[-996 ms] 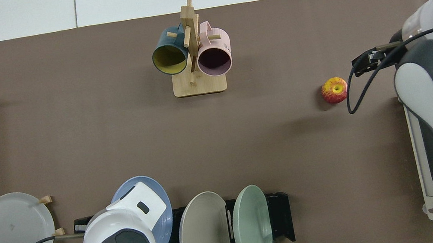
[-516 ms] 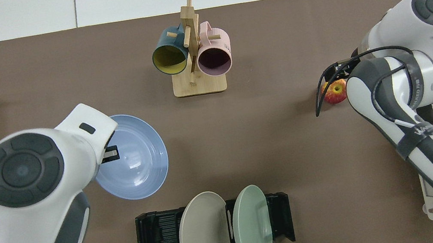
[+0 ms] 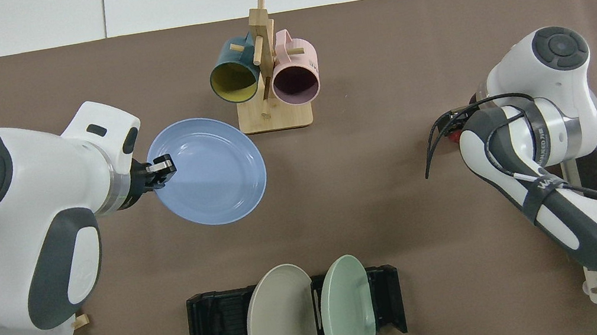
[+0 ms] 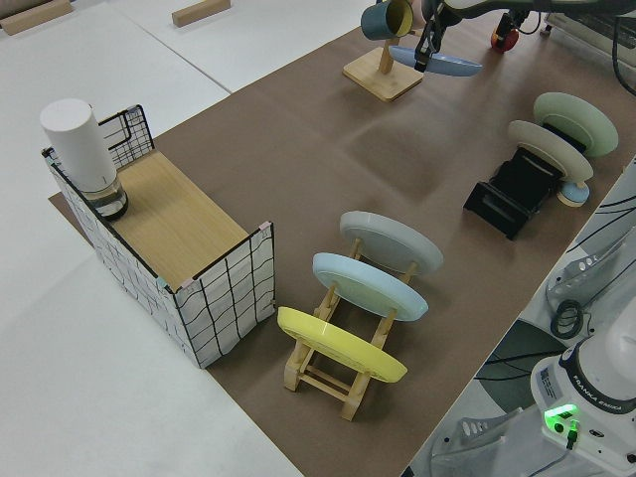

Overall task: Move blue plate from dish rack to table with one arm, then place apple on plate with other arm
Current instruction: 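Lift the blue plate with the left gripper while the right gripper reaches the apple, then lower the blue plate onto the table with the left gripper, then release the plate and withdraw the left gripper while the right gripper grasps the apple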

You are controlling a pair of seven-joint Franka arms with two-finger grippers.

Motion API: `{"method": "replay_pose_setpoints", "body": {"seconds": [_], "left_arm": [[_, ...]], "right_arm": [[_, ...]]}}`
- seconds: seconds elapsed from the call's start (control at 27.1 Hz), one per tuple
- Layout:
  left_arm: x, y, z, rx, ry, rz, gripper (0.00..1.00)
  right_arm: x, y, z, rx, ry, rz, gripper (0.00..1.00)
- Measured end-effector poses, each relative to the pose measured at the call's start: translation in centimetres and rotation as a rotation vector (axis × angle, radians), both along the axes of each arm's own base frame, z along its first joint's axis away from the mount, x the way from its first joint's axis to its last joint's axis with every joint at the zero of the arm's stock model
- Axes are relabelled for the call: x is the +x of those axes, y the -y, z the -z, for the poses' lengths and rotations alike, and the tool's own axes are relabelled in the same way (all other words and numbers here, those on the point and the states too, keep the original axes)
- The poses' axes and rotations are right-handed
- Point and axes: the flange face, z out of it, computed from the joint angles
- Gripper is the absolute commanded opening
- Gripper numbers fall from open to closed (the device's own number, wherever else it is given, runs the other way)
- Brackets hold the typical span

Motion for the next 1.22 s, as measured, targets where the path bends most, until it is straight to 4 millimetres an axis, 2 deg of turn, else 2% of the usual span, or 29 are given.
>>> {"method": "replay_pose_setpoints", "body": {"seconds": [0.04, 0.07, 0.11, 0.15, 0.26, 0.37, 0.48, 0.59, 0.7, 0.81, 0.96, 1.03, 1.07, 1.11, 1.22], "left_arm": [[0.1, 0.5, 0.6, -0.010, 0.004, -0.001, 0.00], [0.2, 1.1, 1.4, -0.021, 0.008, -0.002, 0.00], [0.3, 1.9, 2.4, -0.030, 0.011, -0.005, 0.00], [0.3, 2.8, 3.6, -0.042, 0.014, -0.010, 0.00], [-0.3, 5.3, 7.1, -0.065, 0.012, -0.005, 0.00], [-1.7, 7.4, 9.7, -0.066, -0.013, 0.008, 0.00], [-3.4, 9.3, 11.2, -0.065, -0.023, 0.022, 0.00], [-4.8, 10.4, 12.5, -0.058, -0.036, 0.039, 0.00], [-5.9, 10.8, 13.7, -0.046, -0.056, 0.054, 0.00], [-6.3, 10.6, 14.4, -0.044, -0.050, 0.057, 0.00], [-6.3, 10.3, 14.4, -0.042, -0.042, 0.068, 0.00], [-6.3, 10.1, 14.4, -0.040, -0.039, 0.077, 0.36], [-6.2, 10.0, 14.4, -0.039, -0.037, 0.082, 0.60], [-6.2, 9.9, 14.4, -0.038, -0.036, 0.088, 0.76], [-6.0, 9.5, 14.6, -0.032, -0.035, 0.106, 0.95]], "right_arm": [[0.0, 0.0, 0.2, 0.000, 0.001, 0.000, 0.76], [0.0, 0.0, 0.5, 0.000, 0.001, 0.000, 0.50], [0.0, 0.0, 0.6, 0.000, 0.002, 0.000, 0.17], [0.0, 0.0, 0.7, 0.000, 0.002, -0.001, 0.00], [0.0, 0.0, 0.7, 0.000, 0.002, 0.000, 0.00], [0.1, 0.0, 0.6, 0.000, 0.007, -0.001, 0.00], [0.5, -0.2, 0.0, 0.001, 0.023, -0.004, 0.00], [1.3, -0.5, -1.5, 0.002, 0.039, -0.007, 0.00], [2.0, -0.7, -3.7, 0.001, 0.029, -0.007, 0.00], [2.4, -0.6, -6.9, 0.001, 0.024, -0.003, 0.00], [1.7, -0.5, -11.1, 0.001, 0.012, 0.001, 0.00], [0.9, -0.4, -13.0, 0.001, -0.003, 0.003, 0.00], [0.6, -0.4, -13.9, 0.000, -0.011, 0.003, 0.00], [0.2, -0.4, -14.7, 0.000, -0.017, 0.004, 0.00], [-0.5, -0.4, -17.8, 0.001, -0.023, 0.004, 0.00]]}}
